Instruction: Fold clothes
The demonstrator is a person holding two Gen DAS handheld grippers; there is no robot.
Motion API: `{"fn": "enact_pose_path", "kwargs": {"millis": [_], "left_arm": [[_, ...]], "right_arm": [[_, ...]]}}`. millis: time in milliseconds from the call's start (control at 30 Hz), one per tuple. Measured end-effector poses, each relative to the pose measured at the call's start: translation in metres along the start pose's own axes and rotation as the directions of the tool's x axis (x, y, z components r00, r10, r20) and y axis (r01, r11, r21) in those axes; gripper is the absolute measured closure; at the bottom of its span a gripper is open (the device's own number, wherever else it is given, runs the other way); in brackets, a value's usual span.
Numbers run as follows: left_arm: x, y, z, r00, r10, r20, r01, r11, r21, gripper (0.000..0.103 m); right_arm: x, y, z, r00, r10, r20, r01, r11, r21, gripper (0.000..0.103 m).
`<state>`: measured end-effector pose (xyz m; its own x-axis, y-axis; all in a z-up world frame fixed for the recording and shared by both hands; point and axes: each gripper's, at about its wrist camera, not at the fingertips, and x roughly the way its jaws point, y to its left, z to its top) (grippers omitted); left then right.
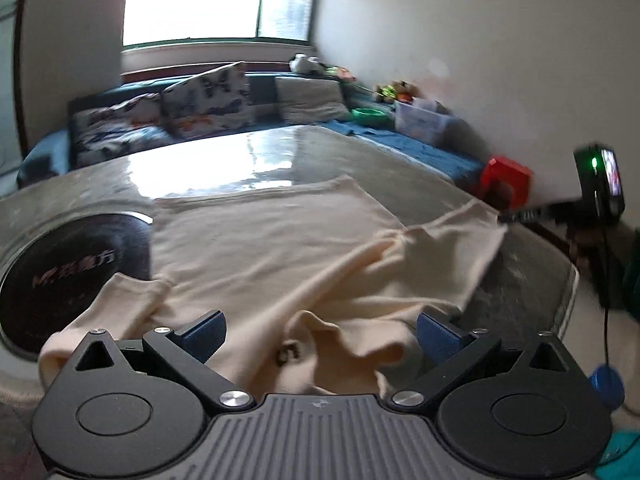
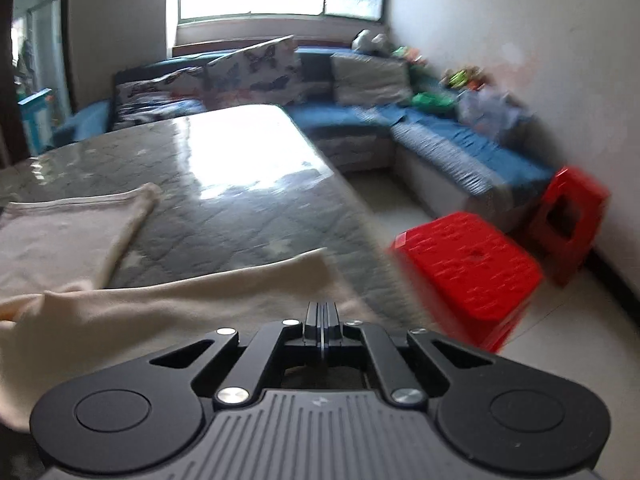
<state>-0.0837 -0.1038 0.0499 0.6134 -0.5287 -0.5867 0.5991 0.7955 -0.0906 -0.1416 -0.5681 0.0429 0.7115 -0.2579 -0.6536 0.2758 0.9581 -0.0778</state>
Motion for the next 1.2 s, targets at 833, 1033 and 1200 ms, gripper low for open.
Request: {"fn": "enact_pose_path", "kwargs": {"millis": [833, 1033, 1200], "left_arm": [[-0.001, -0.003, -0.007, 1.0, -0.027, -0.001, 0.027, 0.999, -0.035, 0.0], [0.001, 0.004, -0.01, 1.0, -0.022, -0.013, 0.022, 0.999, -0.045, 0.0], [0.001, 0.009, -0.011, 0.999, 0.025, -0.027, -0.026, 0.998, -0.057, 0.0]], "right_arm": [[0.005, -0.011, -0.005, 0.998, 0.05, -0.037, -0.049, 0.998, 0.028, 0.096], [-0.005, -0.021, -0.013, 0.998, -0.016, -0.06, 0.017, 1.0, 0.016, 0.092], [-0.026, -0.016, -0.006, 0.999, 0.022, -0.026, -0.023, 0.999, -0.025, 0.084]]}}
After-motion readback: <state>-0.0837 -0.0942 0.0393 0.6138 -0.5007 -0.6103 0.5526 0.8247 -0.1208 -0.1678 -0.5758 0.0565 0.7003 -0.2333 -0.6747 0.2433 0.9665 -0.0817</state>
